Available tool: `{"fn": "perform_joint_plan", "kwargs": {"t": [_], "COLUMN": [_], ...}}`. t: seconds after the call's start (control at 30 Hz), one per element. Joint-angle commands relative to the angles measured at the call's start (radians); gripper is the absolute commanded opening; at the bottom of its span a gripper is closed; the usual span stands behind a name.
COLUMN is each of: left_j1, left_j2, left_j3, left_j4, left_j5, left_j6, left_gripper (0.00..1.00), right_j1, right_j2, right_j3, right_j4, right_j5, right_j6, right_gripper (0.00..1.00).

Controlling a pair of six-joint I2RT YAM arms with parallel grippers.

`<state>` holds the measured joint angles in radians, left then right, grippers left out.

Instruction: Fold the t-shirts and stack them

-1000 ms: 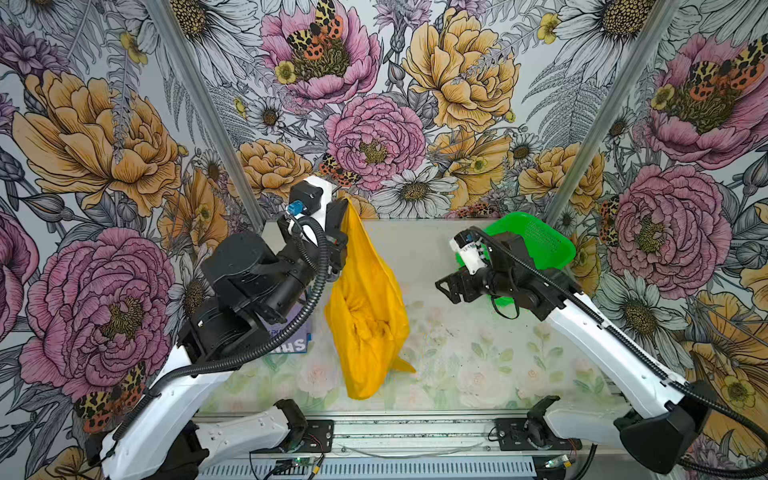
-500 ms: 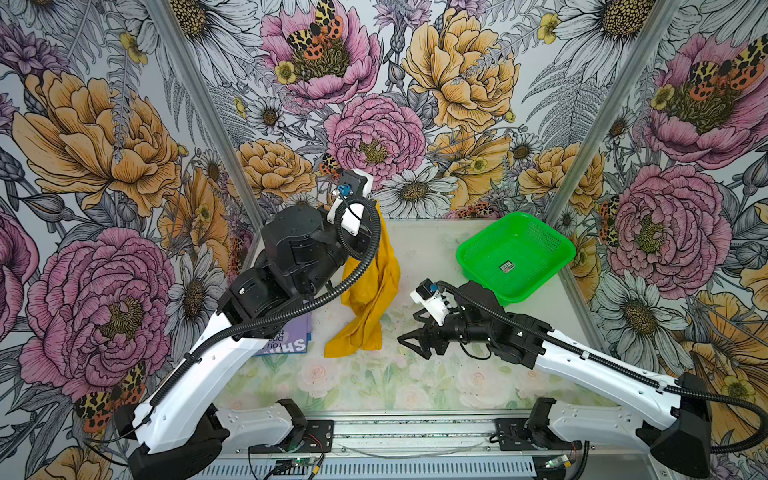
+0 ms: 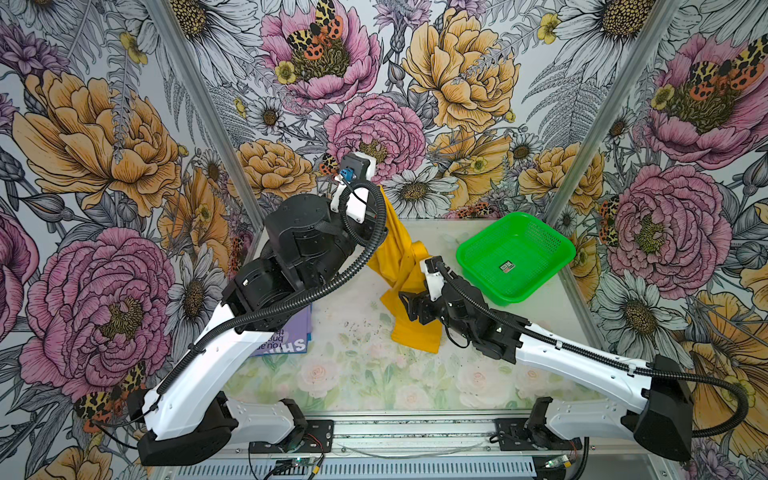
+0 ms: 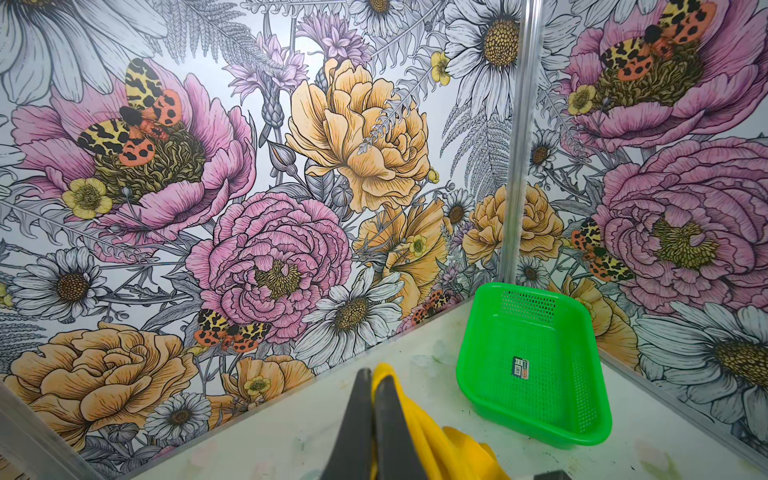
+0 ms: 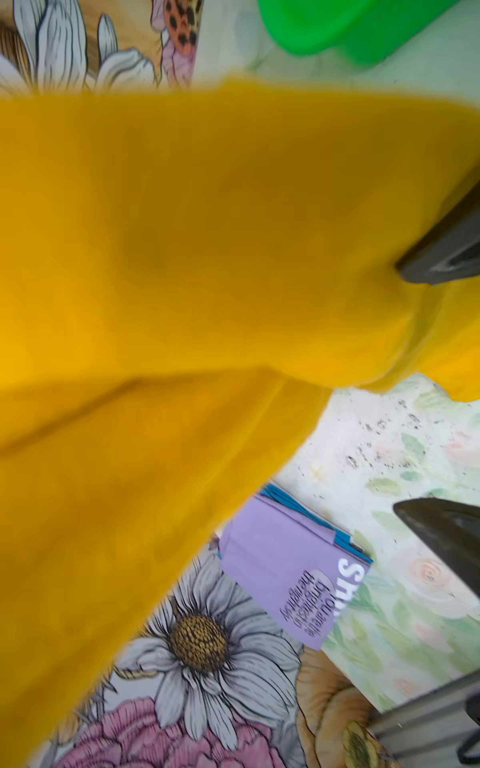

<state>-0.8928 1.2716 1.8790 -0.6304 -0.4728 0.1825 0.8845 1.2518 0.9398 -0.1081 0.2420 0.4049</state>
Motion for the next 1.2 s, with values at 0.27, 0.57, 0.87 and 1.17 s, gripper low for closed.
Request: {"fn": "perform_joint_plan", "kwargs": {"t": [0.27, 0.57, 0.87, 1.17], "left_j1": [0.054, 0.052, 0.026, 0.068], "left_j2": [-0.132, -0.093, -0.012, -0.032], "left_j3": [0.007, 0.091, 0.179, 0.132], "left_j4": [-0.052, -0.178, -0.225, -0.224], "left_j5": [-0.252, -0.088, -0.094, -0.14], "left_j6": [0.007, -0.081, -0.088, -0.08], "left_gripper": [0.0, 0.0, 0.0, 0.0], "right_j1": [-0.258, 0.006, 0.214, 0.072], "right_j2": [0.039, 0.087, 0.165, 0.075], "right_j3": [0.195, 0.159, 0.141, 0.088], "right_j4": [-0.15, -0.092, 0.226, 0.08], "right_j5": [-0.38, -0.644, -0.514, -0.163], "right_j6": [-0.186, -0.25, -0.155, -0.072], "right_gripper": [0.14, 0.63, 0.73, 0.0]}}
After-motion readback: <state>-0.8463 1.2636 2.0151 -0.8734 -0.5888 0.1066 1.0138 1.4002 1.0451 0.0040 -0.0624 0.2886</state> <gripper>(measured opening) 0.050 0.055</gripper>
